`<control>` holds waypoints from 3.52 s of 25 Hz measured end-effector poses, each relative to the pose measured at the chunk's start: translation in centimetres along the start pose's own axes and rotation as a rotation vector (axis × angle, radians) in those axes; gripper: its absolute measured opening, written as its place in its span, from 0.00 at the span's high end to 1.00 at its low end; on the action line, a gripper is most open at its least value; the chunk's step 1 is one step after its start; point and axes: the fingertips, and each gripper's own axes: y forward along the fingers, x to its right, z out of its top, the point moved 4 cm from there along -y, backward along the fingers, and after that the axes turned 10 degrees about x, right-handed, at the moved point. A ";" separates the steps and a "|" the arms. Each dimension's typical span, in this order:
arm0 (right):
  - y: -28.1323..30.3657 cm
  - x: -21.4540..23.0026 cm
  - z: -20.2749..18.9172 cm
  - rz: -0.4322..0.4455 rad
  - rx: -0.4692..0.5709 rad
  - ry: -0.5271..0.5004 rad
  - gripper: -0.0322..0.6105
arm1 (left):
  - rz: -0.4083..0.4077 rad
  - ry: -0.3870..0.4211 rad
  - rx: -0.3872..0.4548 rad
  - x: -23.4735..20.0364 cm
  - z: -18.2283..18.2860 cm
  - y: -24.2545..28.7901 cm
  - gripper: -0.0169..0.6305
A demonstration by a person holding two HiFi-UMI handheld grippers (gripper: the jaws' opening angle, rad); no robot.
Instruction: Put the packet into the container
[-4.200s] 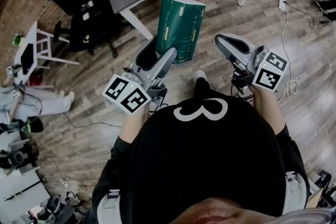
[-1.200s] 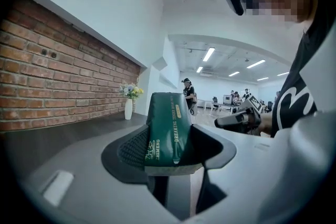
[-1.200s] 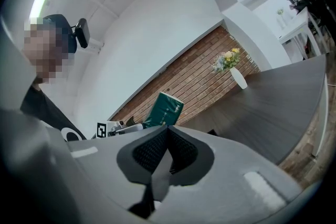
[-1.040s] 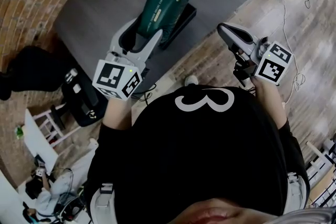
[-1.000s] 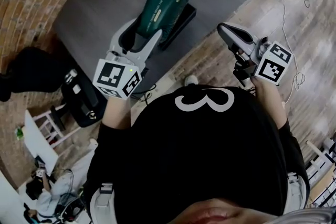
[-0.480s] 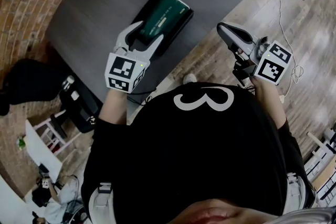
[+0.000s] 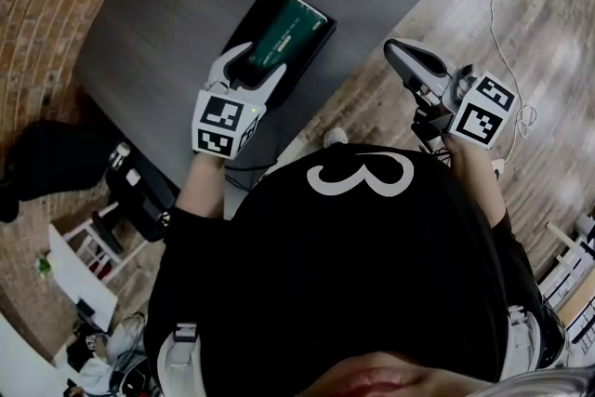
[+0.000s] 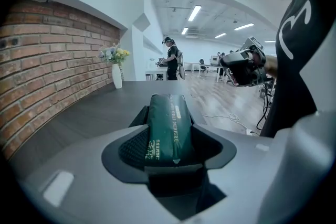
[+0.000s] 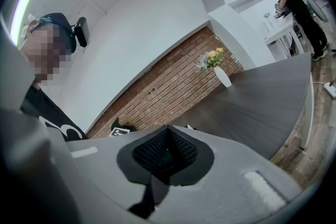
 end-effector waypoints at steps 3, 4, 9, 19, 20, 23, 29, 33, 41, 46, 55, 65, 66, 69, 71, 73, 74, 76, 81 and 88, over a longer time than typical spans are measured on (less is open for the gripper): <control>-0.1 0.1 -0.1 0.000 0.000 0.003 0.95 | -0.001 -0.019 -0.022 0.1 -0.6 0.6 0.54; -0.1 0.1 -0.1 0.001 0.000 0.005 0.95 | -0.003 -0.021 -0.030 0.2 -0.7 0.8 0.54; 0.1 0.2 0.0 -0.001 0.001 0.008 0.95 | -0.005 -0.020 -0.076 0.4 -1.6 1.5 0.54; 0.5 0.4 -0.2 0.009 0.000 0.011 0.95 | 0.028 0.045 -0.125 0.9 -1.8 2.3 0.52; 0.5 0.4 -0.1 0.011 0.001 0.011 0.95 | 0.028 0.045 -0.126 0.9 -1.9 2.3 0.52; 0.2 0.3 -0.2 0.014 0.000 0.011 0.95 | 0.026 0.074 -0.139 1.4 -2.1 2.2 0.50; -0.1 0.3 0.4 0.029 -0.020 0.012 0.95 | 0.047 0.073 -0.158 1.3 -2.0 2.4 0.42; -0.2 0.1 0.2 0.051 -0.031 0.024 0.95 | 0.071 0.001 -0.135 1.2 -1.7 1.4 0.36; -1.2 -1.8 0.9 0.125 -0.069 -0.004 0.95 | 0.163 -0.338 0.075 2.3 2.1 -2.7 0.60; -1.6 -3.8 1.3 0.186 -0.093 -0.023 0.95 | 0.245 -0.383 0.186 3.4 4.4 -6.5 0.76; -2.4 -6.5 -0.1 0.260 -0.140 -0.040 0.95 | 0.152 -0.420 0.370 10.0 9.4 -9.2 0.96; -3.0 -9.4 -0.6 0.327 -0.175 -0.139 0.95 | 0.139 -0.364 0.423 14.1 11.2 -10.0 0.95; -3.1 -9.6 -0.7 0.338 -0.175 -0.134 0.95 | 0.151 -0.358 0.418 14.3 11.0 -10.0 0.95; -3.3 -10.1 -0.9 0.357 -0.178 -0.132 0.95 | 0.152 -0.354 0.411 14.8 11.0 -10.0 0.95; -3.3 -10.3 -0.9 0.363 -0.178 -0.132 0.95 | 0.146 -0.349 0.406 15.0 11.1 -10.1 0.95; -3.2 -10.3 -1.1 0.364 -0.179 -0.129 0.95 | 0.143 -0.337 0.399 15.2 11.2 -10.1 0.95; -3.2 -10.3 -1.2 0.363 -0.181 -0.127 0.95 | 0.141 -0.334 0.398 15.3 11.1 -10.2 0.95; -3.2 -10.4 -1.4 0.362 -0.184 -0.123 0.95 | 0.139 -0.333 0.399 15.4 11.1 -10.2 0.95; -3.2 -10.2 -1.5 0.359 -0.186 -0.125 0.95 | 0.143 -0.330 0.404 15.2 11.1 -10.0 0.95; -3.0 -10.1 -1.5 0.360 -0.187 -0.116 0.95 | 0.143 -0.327 0.400 15.1 11.0 -9.8 0.95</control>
